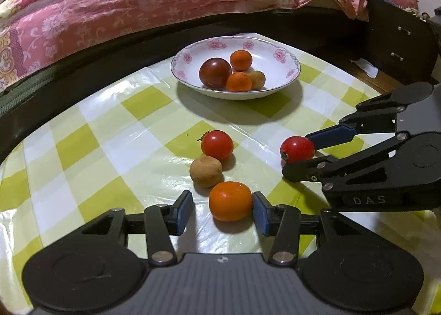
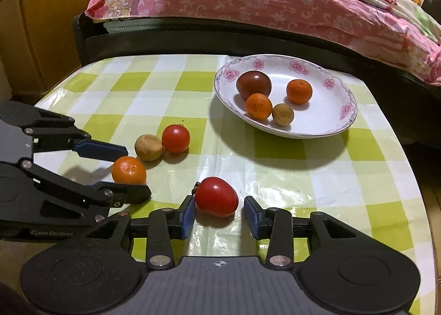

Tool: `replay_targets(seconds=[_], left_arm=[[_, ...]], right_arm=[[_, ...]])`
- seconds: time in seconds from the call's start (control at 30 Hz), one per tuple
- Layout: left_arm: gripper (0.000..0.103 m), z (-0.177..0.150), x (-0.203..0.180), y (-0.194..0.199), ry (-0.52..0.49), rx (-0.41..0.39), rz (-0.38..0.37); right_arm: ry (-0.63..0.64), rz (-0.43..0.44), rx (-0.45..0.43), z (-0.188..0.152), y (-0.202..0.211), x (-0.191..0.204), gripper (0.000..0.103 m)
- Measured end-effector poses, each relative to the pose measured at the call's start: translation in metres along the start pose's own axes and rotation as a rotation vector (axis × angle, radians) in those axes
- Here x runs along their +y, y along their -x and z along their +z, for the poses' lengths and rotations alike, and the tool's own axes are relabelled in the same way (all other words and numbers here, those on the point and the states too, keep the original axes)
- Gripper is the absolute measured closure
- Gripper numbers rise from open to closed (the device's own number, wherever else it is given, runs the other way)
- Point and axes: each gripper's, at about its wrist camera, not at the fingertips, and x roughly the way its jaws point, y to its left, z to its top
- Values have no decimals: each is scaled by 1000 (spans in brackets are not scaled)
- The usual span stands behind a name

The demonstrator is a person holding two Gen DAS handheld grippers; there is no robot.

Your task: Organize fruits

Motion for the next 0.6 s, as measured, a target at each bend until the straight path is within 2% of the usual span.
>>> replay_targets(seconds=[0.13, 0.27, 0.4, 0.6], left_arm=[[51, 0, -4, 1, -21, -5, 12], [62, 2, -5, 1, -5, 8, -8], [63, 3, -7, 1, -13, 15, -2], [64, 5, -4, 2, 17, 27, -22]], right_arm=[[-1, 1, -8, 1, 0, 0, 66], [-29, 11, -17, 2, -2, -2, 67], [-45, -6, -5, 5, -2, -4, 75], [-57, 1, -3, 5, -1, -4, 77]])
